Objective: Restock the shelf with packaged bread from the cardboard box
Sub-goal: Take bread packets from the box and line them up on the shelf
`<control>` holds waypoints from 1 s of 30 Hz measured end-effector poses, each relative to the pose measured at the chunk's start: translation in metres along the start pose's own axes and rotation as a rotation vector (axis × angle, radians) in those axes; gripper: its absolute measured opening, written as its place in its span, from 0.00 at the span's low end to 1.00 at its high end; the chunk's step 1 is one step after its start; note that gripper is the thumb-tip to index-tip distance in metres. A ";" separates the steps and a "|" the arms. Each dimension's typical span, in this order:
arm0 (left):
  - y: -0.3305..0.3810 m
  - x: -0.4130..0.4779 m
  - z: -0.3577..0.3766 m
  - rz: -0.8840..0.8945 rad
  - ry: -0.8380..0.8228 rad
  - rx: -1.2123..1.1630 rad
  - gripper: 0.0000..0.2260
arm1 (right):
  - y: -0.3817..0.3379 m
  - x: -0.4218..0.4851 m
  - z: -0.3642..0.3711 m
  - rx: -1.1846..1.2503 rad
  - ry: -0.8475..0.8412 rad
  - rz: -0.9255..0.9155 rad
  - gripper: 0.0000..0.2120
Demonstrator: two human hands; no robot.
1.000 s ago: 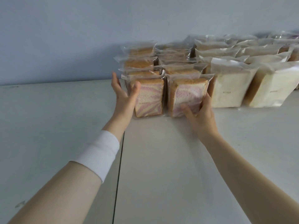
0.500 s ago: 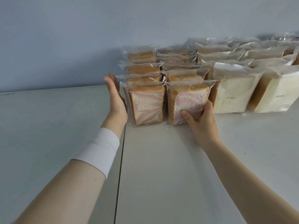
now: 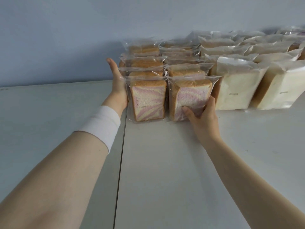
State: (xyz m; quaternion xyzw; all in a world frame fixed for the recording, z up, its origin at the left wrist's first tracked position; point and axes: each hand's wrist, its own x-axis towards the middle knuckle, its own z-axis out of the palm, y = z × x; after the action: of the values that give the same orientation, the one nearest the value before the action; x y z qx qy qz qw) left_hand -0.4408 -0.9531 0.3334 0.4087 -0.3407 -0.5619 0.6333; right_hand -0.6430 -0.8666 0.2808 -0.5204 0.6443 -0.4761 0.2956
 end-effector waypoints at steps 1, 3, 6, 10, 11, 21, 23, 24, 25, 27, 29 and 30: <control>0.002 -0.003 -0.001 0.049 0.043 0.052 0.33 | 0.000 0.000 0.000 -0.009 -0.003 -0.005 0.31; 0.006 -0.014 -0.008 0.230 0.157 0.254 0.31 | 0.000 0.000 -0.002 -0.004 -0.018 -0.013 0.33; 0.009 -0.045 -0.021 0.747 0.046 0.978 0.38 | 0.000 -0.001 -0.007 0.008 -0.066 -0.039 0.38; 0.007 -0.055 -0.021 1.146 -0.292 1.716 0.44 | 0.005 -0.002 -0.012 -0.042 -0.100 -0.067 0.41; 0.004 -0.051 -0.021 1.151 -0.309 1.791 0.44 | 0.006 -0.001 -0.011 -0.064 -0.091 -0.068 0.41; -0.003 -0.043 -0.024 1.157 -0.252 1.958 0.41 | -0.002 -0.001 -0.004 -0.171 -0.020 -0.113 0.40; 0.003 -0.049 -0.021 1.139 -0.281 1.977 0.41 | -0.008 -0.003 -0.011 -0.229 -0.063 -0.111 0.44; 0.007 -0.053 -0.017 1.140 -0.290 1.977 0.41 | -0.011 -0.005 -0.016 -0.250 -0.078 -0.124 0.45; 0.011 -0.057 -0.011 1.151 -0.292 1.964 0.40 | -0.014 -0.008 -0.023 -0.266 -0.082 -0.145 0.46; 0.022 -0.070 0.014 1.194 -0.281 1.915 0.37 | -0.017 -0.014 -0.039 -0.297 -0.053 -0.206 0.44; 0.032 -0.083 0.052 1.223 -0.283 1.884 0.33 | -0.016 -0.017 -0.060 -0.321 -0.005 -0.279 0.38; 0.035 -0.089 0.073 1.219 -0.298 1.883 0.31 | -0.014 -0.017 -0.072 -0.337 0.007 -0.304 0.36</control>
State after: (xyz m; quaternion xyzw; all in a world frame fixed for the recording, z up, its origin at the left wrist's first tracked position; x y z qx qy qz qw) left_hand -0.5030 -0.8741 0.3996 0.4176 -0.8429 0.2777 0.1949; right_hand -0.6960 -0.8281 0.3182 -0.6521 0.6298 -0.4024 0.1270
